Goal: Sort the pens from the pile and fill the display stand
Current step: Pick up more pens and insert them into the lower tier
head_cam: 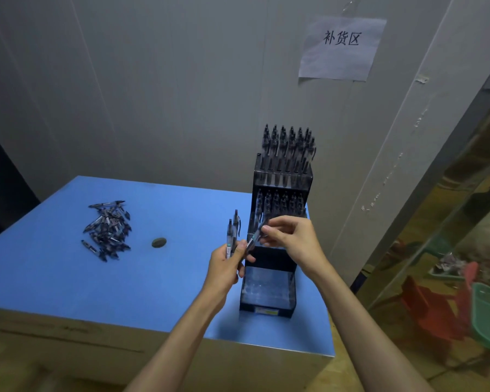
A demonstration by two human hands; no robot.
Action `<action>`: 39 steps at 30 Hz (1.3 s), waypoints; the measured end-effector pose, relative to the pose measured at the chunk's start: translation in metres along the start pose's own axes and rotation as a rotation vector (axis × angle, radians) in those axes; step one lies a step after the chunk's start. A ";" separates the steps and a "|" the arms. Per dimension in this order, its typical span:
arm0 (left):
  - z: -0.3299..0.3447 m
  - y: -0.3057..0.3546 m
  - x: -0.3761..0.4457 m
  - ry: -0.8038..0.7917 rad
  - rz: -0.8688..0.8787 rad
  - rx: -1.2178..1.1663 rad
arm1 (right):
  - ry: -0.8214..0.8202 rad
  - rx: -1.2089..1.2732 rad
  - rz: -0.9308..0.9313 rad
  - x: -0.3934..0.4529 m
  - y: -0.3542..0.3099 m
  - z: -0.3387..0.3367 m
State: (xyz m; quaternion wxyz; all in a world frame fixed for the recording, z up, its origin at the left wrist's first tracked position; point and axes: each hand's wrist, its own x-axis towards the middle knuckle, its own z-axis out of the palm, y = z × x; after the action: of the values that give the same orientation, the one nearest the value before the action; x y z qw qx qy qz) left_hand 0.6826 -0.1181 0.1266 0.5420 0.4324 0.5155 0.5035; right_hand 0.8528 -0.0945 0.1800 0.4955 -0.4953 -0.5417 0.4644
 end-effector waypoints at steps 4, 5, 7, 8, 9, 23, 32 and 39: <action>-0.019 -0.010 0.005 0.087 0.027 0.134 | 0.140 -0.026 -0.032 0.002 0.004 0.002; -0.026 -0.013 0.006 0.101 0.034 0.174 | 0.178 -0.085 -0.059 0.003 0.006 0.001; -0.038 -0.019 0.008 0.127 0.053 0.276 | 0.234 -0.292 -0.138 0.003 0.011 0.000; -0.043 -0.021 0.010 0.134 0.059 0.309 | 0.248 -0.409 -0.185 0.002 0.014 -0.001; -0.046 -0.024 0.011 0.131 0.059 0.319 | 0.254 -0.507 -0.229 0.002 0.018 0.000; -0.065 -0.032 0.014 -0.003 0.097 0.206 | 0.187 -0.699 -0.232 0.002 0.069 0.028; -0.060 -0.031 0.012 0.002 0.070 0.196 | 0.097 -0.782 -0.083 0.002 0.097 0.039; -0.050 -0.022 0.010 -0.018 0.047 0.126 | 0.076 -0.788 -0.101 0.005 0.082 0.032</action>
State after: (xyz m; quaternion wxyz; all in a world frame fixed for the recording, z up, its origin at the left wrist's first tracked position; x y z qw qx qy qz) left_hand 0.6344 -0.1136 0.0990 0.5062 0.4821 0.5309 0.4790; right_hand 0.8274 -0.0839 0.0961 0.3096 -0.6371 -0.6832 0.1775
